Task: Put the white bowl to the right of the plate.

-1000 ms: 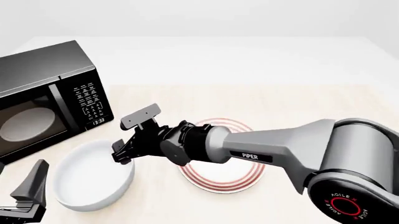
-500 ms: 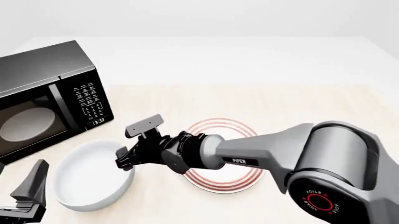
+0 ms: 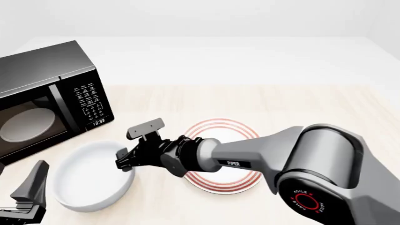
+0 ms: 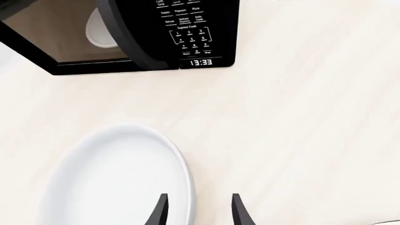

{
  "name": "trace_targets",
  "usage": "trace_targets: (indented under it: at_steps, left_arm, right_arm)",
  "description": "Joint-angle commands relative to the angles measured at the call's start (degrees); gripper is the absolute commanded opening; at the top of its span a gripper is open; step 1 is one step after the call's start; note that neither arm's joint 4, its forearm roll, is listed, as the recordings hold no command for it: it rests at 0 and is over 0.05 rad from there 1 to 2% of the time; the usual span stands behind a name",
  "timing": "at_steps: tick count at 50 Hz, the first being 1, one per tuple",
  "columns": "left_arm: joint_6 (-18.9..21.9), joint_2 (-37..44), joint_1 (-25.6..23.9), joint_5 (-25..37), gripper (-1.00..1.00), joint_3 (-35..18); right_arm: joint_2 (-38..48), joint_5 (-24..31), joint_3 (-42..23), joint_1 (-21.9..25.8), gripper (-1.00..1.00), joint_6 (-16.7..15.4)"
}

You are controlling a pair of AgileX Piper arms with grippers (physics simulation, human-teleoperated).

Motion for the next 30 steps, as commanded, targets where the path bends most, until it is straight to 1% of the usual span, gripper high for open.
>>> trace_targets:
  at_steps: [1,4,5,20,30]
  left_arm:
    - [0.00,0.00,0.00,0.00,1.00,0.00]
    - [0.00,0.00,0.00,0.00,1.00,0.00]
    - [0.00,0.00,0.00,0.00,1.00,0.00]
    - [0.00,0.00,0.00,0.00,1.00,0.00]
    - [0.00,0.00,0.00,0.00,1.00,0.00]
  right_arm:
    - [2.39,-0.88,-0.53,0.13,1.00,1.17]
    - [2.73,-1.01,-0.57,0.14,1.00,1.35]
    - [4.78,-0.92,-1.53,0.16,-1.00,0.96]
    - [2.37,-0.82,-0.11,-0.61,-1.00,-0.08]
    - [-5.28,-1.51,4.51,-1.11,-1.00,-1.77]
